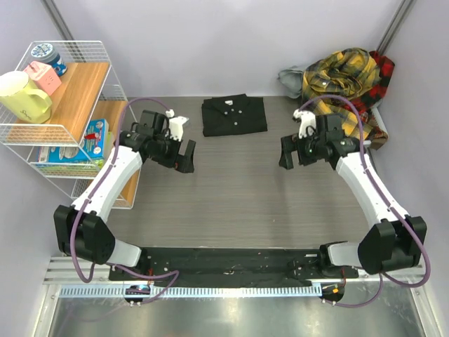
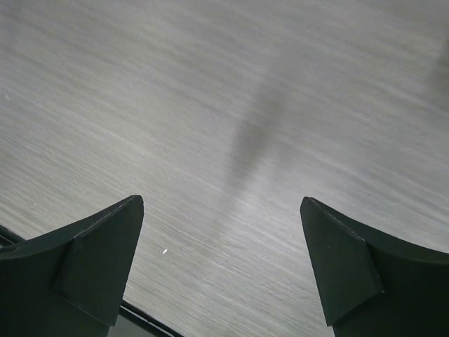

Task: Fold and stack the long sleeve shirts
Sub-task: Grab the shirt from the pile

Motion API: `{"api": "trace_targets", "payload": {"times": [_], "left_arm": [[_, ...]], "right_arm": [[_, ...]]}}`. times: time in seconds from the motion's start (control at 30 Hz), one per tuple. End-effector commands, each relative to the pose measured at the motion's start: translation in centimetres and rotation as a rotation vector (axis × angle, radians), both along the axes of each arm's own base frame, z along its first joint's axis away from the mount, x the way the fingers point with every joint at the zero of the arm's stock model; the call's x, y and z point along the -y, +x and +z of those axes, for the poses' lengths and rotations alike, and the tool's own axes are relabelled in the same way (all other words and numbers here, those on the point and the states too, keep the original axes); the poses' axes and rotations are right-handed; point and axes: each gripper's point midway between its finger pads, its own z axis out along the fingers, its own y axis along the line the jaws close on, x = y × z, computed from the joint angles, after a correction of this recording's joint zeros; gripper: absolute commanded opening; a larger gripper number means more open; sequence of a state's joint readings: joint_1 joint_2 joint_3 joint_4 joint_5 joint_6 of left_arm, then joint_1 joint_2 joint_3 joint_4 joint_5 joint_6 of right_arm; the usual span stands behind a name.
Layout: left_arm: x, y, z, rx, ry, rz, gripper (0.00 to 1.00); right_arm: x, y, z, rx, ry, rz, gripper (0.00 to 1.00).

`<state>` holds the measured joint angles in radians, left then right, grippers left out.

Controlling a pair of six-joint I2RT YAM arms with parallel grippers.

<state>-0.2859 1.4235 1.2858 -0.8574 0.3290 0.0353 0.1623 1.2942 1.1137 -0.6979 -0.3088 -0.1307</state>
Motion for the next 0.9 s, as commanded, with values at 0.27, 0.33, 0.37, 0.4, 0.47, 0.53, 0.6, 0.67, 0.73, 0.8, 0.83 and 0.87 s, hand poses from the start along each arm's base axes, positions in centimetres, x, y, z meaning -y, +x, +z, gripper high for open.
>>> {"api": "trace_targets", "payload": {"times": [0.27, 0.33, 0.37, 0.4, 0.47, 0.53, 0.6, 0.67, 0.73, 0.8, 0.83, 0.87], "left_arm": [[2.0, 4.1, 8.4, 0.211, -0.113, -0.009, 1.00], [2.5, 5.0, 9.9, 0.281, -0.146, -0.016, 1.00], [2.5, 5.5, 10.5, 0.322, -0.149, -0.009, 1.00], [2.0, 5.9, 11.5, 0.377, -0.142, 0.013, 1.00], [1.3, 7.6, 13.4, 0.501, -0.122, 0.054, 1.00], [1.0, 8.2, 14.8, 0.572, -0.122, 0.068, 1.00], [1.0, 8.6, 15.3, 0.574, -0.121, 0.072, 1.00], [1.3, 8.4, 14.5, 0.523, -0.115, 0.060, 1.00], [1.6, 8.4, 13.5, 0.491, -0.110, 0.039, 1.00], [1.6, 8.5, 13.2, 0.492, -0.104, 0.034, 1.00], [1.6, 8.4, 12.7, 0.484, -0.101, 0.030, 1.00], [1.6, 8.4, 12.5, 0.487, -0.098, 0.025, 1.00]], "right_arm": [[6.2, 10.2, 12.3, 0.268, 0.092, -0.175, 1.00], [9.7, 12.7, 14.5, 0.350, 0.080, -0.283, 1.00], [10.9, 13.5, 15.2, 0.380, 0.083, -0.318, 1.00], [12.3, 14.9, 16.8, 0.446, 0.100, -0.363, 1.00], [15.4, 16.2, 18.3, 0.514, 0.097, -0.437, 1.00], [17.4, 17.8, 19.1, 0.577, 0.082, -0.469, 1.00], [19.2, 19.7, 19.2, 0.607, 0.056, -0.514, 1.00], [20.7, 21.1, 19.9, 0.645, 0.033, -0.552, 1.00], [21.6, 23.3, 18.6, 0.647, 0.028, -0.562, 1.00], [21.9, 24.9, 19.4, 0.678, 0.052, -0.573, 1.00], [22.2, 26.3, 18.6, 0.671, 0.065, -0.575, 1.00], [22.3, 27.0, 18.5, 0.679, 0.077, -0.576, 1.00]]}}
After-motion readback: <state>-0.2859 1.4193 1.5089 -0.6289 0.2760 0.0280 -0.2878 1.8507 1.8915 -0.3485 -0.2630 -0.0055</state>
